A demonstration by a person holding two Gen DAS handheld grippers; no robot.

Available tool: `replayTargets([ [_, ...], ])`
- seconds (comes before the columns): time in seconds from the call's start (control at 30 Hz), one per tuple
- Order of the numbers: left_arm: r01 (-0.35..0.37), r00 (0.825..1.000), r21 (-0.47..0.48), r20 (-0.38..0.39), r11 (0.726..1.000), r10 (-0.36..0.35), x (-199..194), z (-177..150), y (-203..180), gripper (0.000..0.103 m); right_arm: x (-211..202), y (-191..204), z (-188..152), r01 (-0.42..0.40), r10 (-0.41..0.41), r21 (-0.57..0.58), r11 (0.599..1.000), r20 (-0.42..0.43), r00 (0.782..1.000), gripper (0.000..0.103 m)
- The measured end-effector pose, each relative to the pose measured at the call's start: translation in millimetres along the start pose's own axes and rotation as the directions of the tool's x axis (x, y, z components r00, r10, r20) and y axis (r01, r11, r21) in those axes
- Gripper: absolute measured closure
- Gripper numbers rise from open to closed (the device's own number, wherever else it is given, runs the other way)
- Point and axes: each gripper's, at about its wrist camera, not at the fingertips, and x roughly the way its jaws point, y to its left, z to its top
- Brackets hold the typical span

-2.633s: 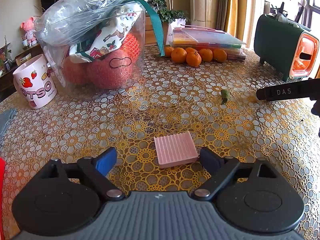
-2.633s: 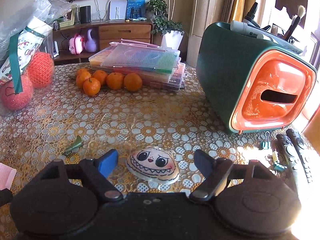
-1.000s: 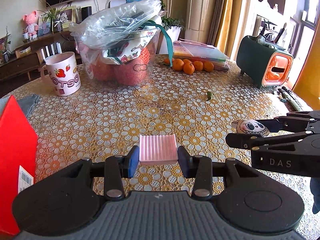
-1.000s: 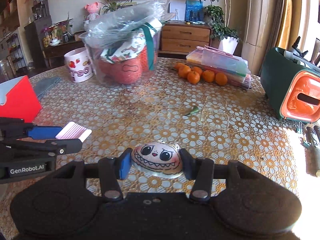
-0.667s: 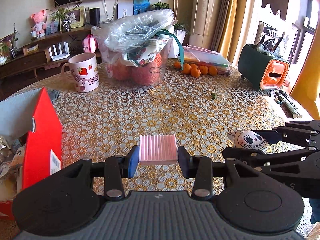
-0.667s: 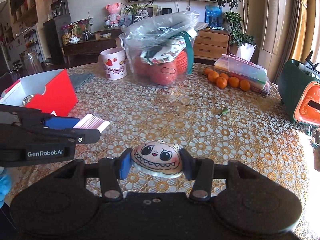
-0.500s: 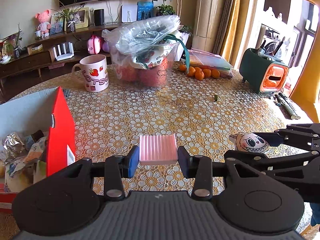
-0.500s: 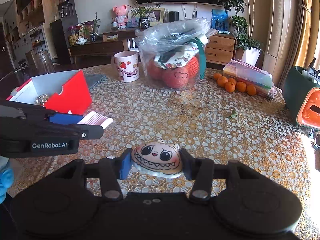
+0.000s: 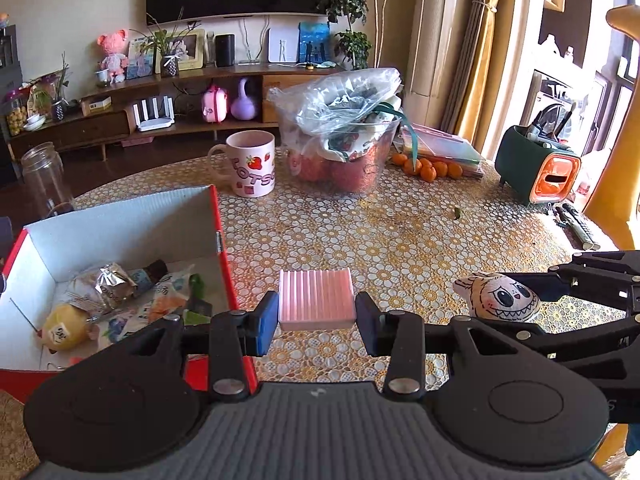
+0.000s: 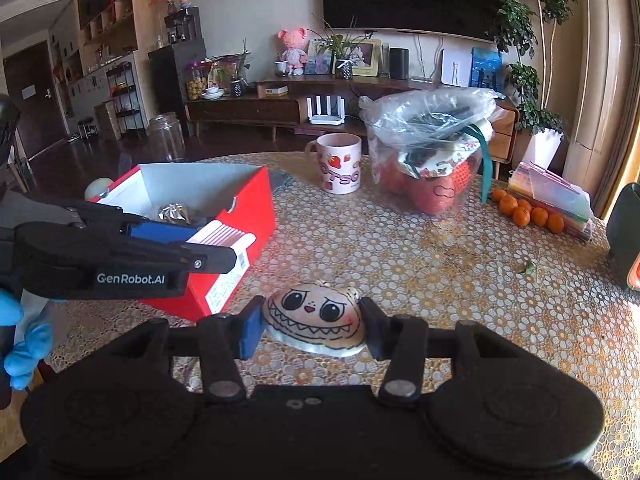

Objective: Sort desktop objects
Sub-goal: 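Carry the pink sponge and cartoon plush with both tools over the red box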

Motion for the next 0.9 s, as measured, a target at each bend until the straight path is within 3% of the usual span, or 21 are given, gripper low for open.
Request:
replayTargets([
  [0.47,-0.054,0.998,-0.033,0.023,0.998,0.055,-41.7,-6.0,81.8,0.062,8.2,83.0,30.7,-0.082,0.085,-0.094,0.992,0.023,0.996,0.054],
  [0.9,-0.134,0.990,-0.068,0.024,0.989,0.136,-52.5,-10.0,155.8,0.062,40.3,137.5,63.0,-0.131,0.139,-0.171,0.977,0.038,0.990,0.054],
])
